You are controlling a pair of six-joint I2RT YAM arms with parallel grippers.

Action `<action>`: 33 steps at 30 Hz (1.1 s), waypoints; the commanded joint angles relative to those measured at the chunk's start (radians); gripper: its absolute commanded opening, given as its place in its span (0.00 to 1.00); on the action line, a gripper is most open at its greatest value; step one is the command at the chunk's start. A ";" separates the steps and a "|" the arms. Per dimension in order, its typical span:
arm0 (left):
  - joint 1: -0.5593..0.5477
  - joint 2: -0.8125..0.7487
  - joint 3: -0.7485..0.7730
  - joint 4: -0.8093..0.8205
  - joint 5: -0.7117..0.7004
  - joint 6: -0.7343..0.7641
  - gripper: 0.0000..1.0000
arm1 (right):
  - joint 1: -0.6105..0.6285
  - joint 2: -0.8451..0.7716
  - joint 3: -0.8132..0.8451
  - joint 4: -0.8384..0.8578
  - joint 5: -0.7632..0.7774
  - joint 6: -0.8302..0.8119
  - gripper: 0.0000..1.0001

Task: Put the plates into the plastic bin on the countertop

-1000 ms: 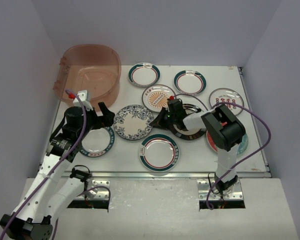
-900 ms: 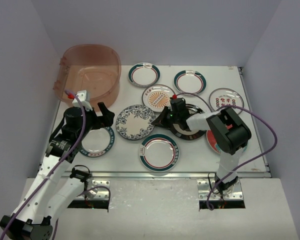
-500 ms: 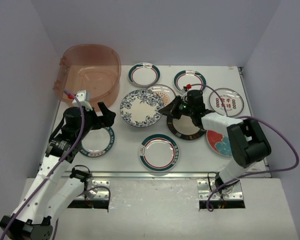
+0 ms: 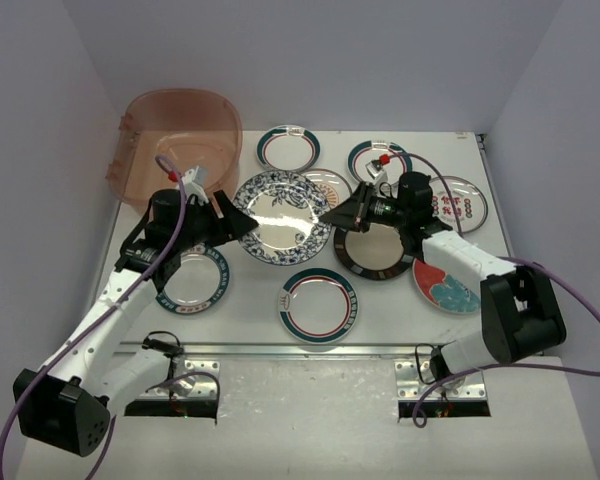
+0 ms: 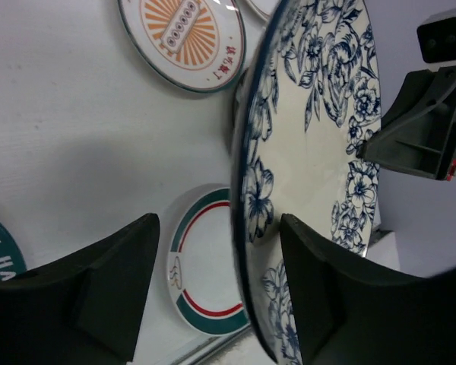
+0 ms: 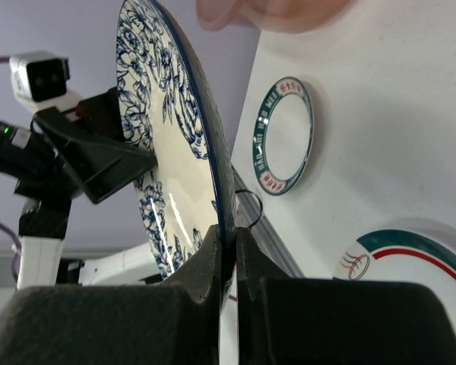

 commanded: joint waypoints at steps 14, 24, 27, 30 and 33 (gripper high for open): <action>0.202 0.115 0.312 0.168 -0.035 -0.238 0.00 | -0.158 -0.077 0.002 0.037 -0.080 0.020 0.99; 0.504 0.510 0.672 0.044 -0.246 -0.283 0.00 | -0.210 -0.305 -0.033 -0.507 0.169 -0.346 0.99; 0.529 0.661 0.799 0.006 -0.261 -0.238 0.00 | -0.222 -0.352 -0.042 -0.571 0.198 -0.390 0.99; 0.535 0.825 0.961 -0.016 -0.222 -0.213 0.00 | -0.233 -0.401 -0.038 -0.641 0.216 -0.430 0.99; 0.535 0.928 1.011 -0.016 -0.202 -0.221 0.00 | -0.236 -0.436 -0.037 -0.690 0.244 -0.455 0.99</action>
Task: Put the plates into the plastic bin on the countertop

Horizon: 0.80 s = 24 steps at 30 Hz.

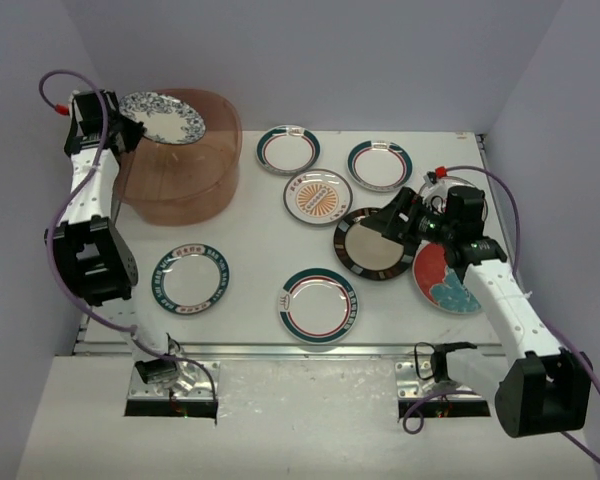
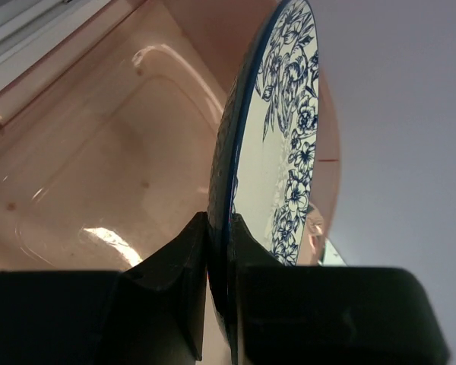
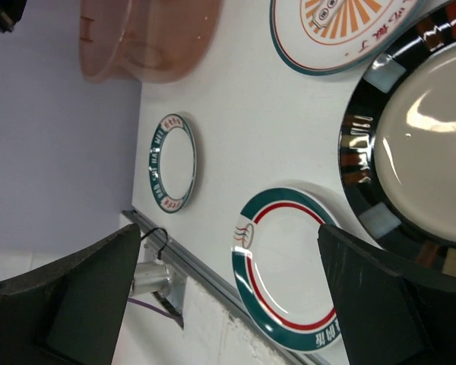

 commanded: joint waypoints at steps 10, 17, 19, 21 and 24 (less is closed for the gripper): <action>-0.056 0.339 0.280 -0.023 0.040 -0.012 0.04 | -0.008 -0.092 0.019 -0.183 0.132 -0.154 0.99; -0.069 0.432 0.398 -0.121 -0.001 0.019 0.74 | -0.008 -0.043 0.013 -0.212 0.147 -0.179 0.99; -0.093 0.438 0.441 -0.188 -0.060 0.072 0.91 | -0.008 -0.040 0.013 -0.222 0.163 -0.183 0.99; -0.124 0.429 0.489 -0.253 -0.135 0.106 1.00 | -0.008 -0.031 0.026 -0.239 0.185 -0.195 0.99; -0.154 0.376 0.462 -0.277 -0.178 0.114 1.00 | -0.008 -0.012 0.069 -0.283 0.231 -0.207 0.99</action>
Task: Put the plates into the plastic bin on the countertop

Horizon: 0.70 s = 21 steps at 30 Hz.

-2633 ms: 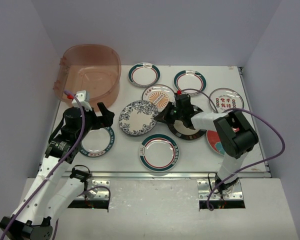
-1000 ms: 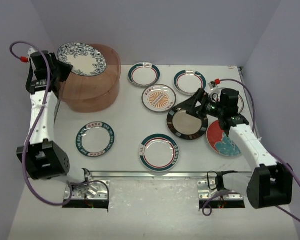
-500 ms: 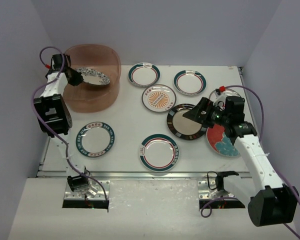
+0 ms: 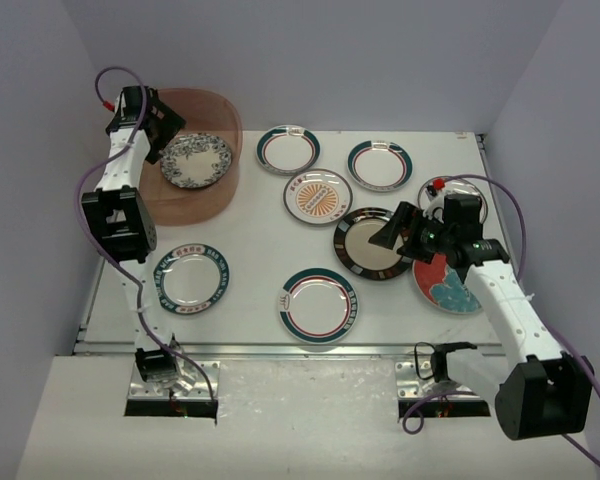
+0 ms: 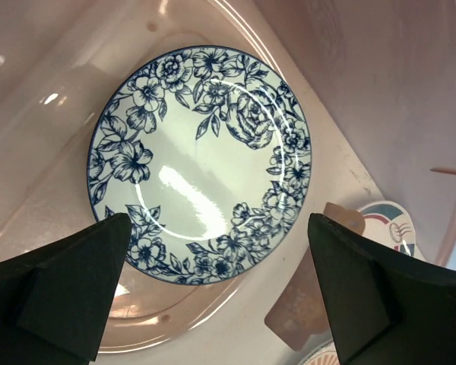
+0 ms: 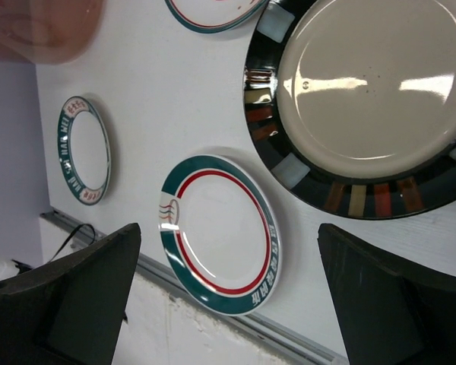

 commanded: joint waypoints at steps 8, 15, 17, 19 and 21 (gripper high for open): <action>-0.065 -0.168 0.047 -0.159 -0.160 0.081 1.00 | -0.004 0.017 0.184 -0.186 0.175 -0.100 0.99; -0.356 -0.624 -0.272 0.064 -0.110 0.199 1.00 | -0.004 -0.162 0.201 -0.209 0.312 -0.027 0.99; -0.481 -0.762 -0.479 0.197 0.000 0.185 1.00 | -0.004 -0.225 0.197 -0.218 0.332 -0.026 0.99; -0.556 -0.867 -0.718 0.371 0.145 0.127 1.00 | -0.004 -0.279 0.198 -0.231 0.325 -0.034 0.99; -0.612 -0.901 -0.859 0.548 0.241 0.089 1.00 | -0.004 -0.309 0.205 -0.249 0.300 -0.039 0.99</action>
